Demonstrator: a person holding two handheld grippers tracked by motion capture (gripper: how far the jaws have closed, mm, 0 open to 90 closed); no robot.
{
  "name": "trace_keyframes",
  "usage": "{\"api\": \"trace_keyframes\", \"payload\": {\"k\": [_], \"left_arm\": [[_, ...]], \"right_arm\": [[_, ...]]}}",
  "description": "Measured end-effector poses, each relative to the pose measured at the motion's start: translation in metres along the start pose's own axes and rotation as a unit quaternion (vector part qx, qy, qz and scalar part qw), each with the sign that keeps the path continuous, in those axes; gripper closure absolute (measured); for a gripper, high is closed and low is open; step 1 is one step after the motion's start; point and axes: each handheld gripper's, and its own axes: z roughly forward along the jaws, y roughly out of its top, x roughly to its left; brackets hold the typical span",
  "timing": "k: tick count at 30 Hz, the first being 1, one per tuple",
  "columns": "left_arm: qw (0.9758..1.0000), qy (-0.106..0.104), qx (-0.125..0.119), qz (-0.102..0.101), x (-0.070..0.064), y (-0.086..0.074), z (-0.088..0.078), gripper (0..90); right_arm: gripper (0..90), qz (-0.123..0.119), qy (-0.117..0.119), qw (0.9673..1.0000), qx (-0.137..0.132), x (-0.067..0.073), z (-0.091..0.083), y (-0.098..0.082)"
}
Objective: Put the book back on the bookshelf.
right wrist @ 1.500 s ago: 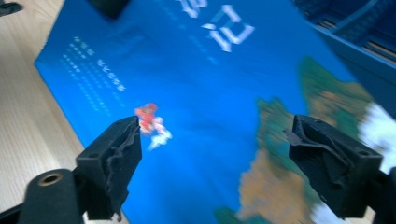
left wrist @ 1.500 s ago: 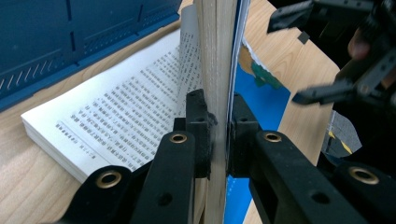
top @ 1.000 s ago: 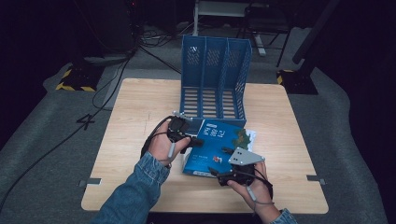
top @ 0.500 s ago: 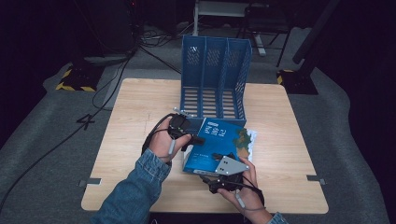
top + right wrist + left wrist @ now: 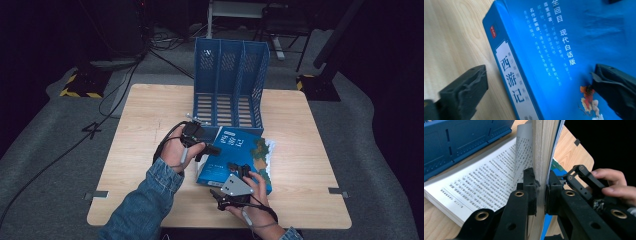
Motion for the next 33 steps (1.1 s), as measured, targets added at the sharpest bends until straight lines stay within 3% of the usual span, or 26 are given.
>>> {"api": "trace_keyframes", "payload": {"k": [6, 11, 15, 18, 21, 28, 33], "left_arm": [[1.0, -0.006, 0.001, -0.004, 0.001, -0.002, 0.001, 82.1], [0.9997, -0.017, 0.002, -0.015, 0.003, -0.003, 0.002, 81.9], [0.9996, -0.02, 0.003, -0.019, 0.003, -0.004, 0.003, 81.9], [0.9996, -0.02, 0.003, -0.021, 0.004, -0.005, 0.004, 81.8], [0.9996, -0.015, 0.006, -0.023, 0.005, -0.006, 0.005, 81.7], [0.9994, -0.009, 0.007, -0.032, 0.01, -0.008, 0.007, 81.5], [0.999, 0.0, 0.017, -0.042, 0.014, -0.011, 0.011, 81.1]], "right_arm": [[0.3, -0.024, -0.037, 0.999, -0.002, 0.002, 0.007, -0.002], [0.0, -0.017, -0.041, 0.999, -0.011, 0.003, 0.01, -0.005], [0.0, -0.026, -0.077, 0.9965, -0.02, 0.01, 0.015, -0.009], [0.0, -0.037, -0.089, 0.9952, -0.012, 0.011, 0.017, -0.008], [0.1, -0.056, -0.114, 0.9918, 0.005, 0.013, 0.023, -0.008], [0.0, -0.075, -0.131, 0.9874, 0.048, 0.016, 0.032, -0.005], [0.0, -0.084, -0.133, 0.9863, 0.051, 0.018, 0.039, -0.009]]}}
